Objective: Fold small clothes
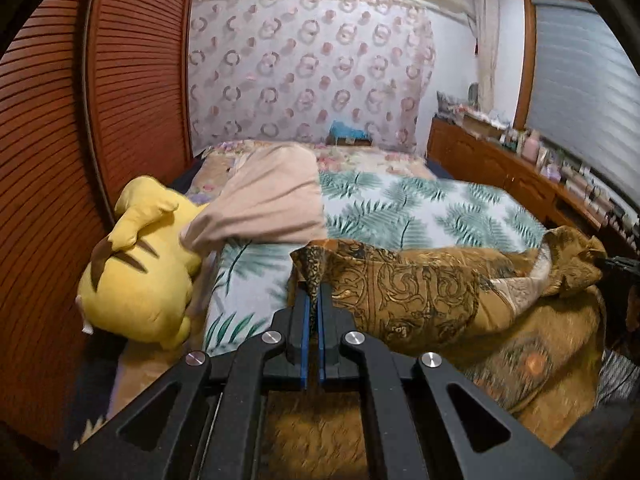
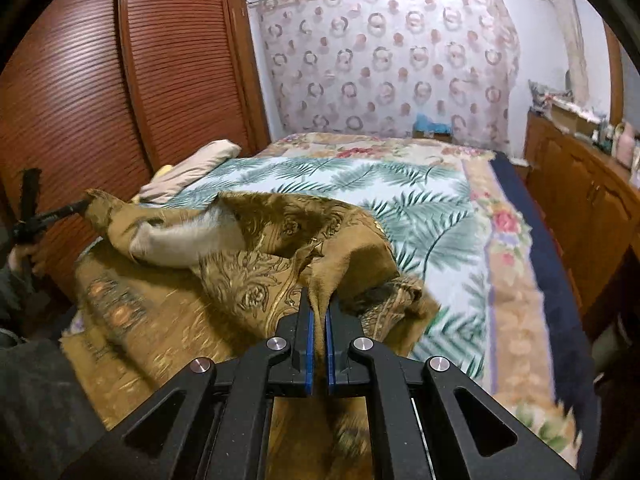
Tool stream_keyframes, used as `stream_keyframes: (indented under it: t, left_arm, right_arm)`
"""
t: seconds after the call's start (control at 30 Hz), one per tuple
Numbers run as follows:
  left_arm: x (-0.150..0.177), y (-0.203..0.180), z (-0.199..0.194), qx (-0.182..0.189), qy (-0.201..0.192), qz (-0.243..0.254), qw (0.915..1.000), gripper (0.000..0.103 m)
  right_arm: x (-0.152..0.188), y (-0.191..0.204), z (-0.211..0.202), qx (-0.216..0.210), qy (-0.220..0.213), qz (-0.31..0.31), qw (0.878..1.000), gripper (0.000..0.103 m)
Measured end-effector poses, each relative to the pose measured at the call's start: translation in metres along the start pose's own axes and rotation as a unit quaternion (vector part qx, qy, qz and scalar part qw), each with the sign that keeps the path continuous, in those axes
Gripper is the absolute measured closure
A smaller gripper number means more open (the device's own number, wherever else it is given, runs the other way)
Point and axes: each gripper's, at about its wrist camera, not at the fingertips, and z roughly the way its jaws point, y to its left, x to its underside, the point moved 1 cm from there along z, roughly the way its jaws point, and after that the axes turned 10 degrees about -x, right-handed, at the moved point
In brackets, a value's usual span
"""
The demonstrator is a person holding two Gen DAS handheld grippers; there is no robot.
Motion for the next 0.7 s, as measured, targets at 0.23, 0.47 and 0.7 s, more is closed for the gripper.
stream_keyframes:
  t: [0.23, 0.47, 0.7]
  left_arm:
    - [0.021, 0.003, 0.005, -0.003, 0.036, 0.013, 0.9993, 0.099]
    - [0.016, 0.002, 0.009, -0.007, 0.038, 0.023, 0.999, 0.072]
    - [-0.011, 0.001, 0.009, 0.008, 0.008, 0.024, 0.9997, 0.027]
  right_arm:
    - [0.02, -0.002, 0.004, 0.012, 0.05, 0.028, 0.998, 0.099]
    - [-0.001, -0.004, -0.002, 0.02, 0.044, 0.041, 0.998, 0.094]
    - [-0.018, 0.004, -0.016, 0.063, 0.034, 0.014, 0.997, 0.08]
